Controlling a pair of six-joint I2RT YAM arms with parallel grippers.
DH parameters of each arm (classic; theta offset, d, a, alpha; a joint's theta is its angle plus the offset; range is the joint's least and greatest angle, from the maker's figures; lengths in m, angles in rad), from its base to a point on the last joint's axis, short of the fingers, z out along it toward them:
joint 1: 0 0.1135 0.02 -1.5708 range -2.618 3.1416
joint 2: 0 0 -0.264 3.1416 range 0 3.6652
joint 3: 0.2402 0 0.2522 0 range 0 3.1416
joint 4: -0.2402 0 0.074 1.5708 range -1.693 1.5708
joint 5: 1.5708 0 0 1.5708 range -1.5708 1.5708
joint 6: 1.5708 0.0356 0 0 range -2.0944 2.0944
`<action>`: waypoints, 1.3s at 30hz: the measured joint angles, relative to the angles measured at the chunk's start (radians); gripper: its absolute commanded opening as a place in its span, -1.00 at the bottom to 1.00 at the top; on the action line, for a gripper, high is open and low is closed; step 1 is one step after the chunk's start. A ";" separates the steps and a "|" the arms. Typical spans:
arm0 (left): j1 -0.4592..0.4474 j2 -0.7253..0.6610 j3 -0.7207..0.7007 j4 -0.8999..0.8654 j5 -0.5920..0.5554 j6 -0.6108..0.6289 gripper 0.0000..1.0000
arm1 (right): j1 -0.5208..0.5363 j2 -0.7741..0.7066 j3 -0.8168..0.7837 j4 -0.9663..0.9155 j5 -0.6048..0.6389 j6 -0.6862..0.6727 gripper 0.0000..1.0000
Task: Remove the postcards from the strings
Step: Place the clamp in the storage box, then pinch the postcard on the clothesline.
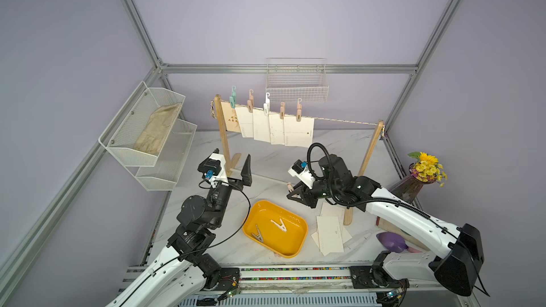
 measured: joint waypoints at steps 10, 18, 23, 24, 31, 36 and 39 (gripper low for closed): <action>0.008 0.055 0.000 -0.009 0.055 -0.004 1.00 | 0.067 0.042 -0.003 -0.033 0.119 -0.009 0.53; 0.017 0.127 0.029 -0.079 0.365 -0.004 1.00 | -0.052 -0.084 0.116 -0.014 0.167 0.048 0.46; 0.033 0.209 0.092 -0.121 0.623 -0.006 1.00 | -0.197 -0.109 0.323 0.045 0.114 0.126 0.45; 0.039 0.228 0.109 -0.128 0.671 -0.007 0.99 | -0.206 -0.097 0.376 0.055 0.102 0.137 0.45; 0.089 0.382 0.247 -0.142 0.887 -0.009 1.00 | -0.288 0.044 0.669 0.077 0.032 0.198 0.47; 0.162 0.515 0.357 -0.135 0.986 -0.027 1.00 | -0.378 0.162 0.802 0.076 -0.053 0.234 0.52; 0.196 0.584 0.403 -0.124 1.031 -0.047 1.00 | -0.405 0.211 0.833 0.075 -0.099 0.248 0.54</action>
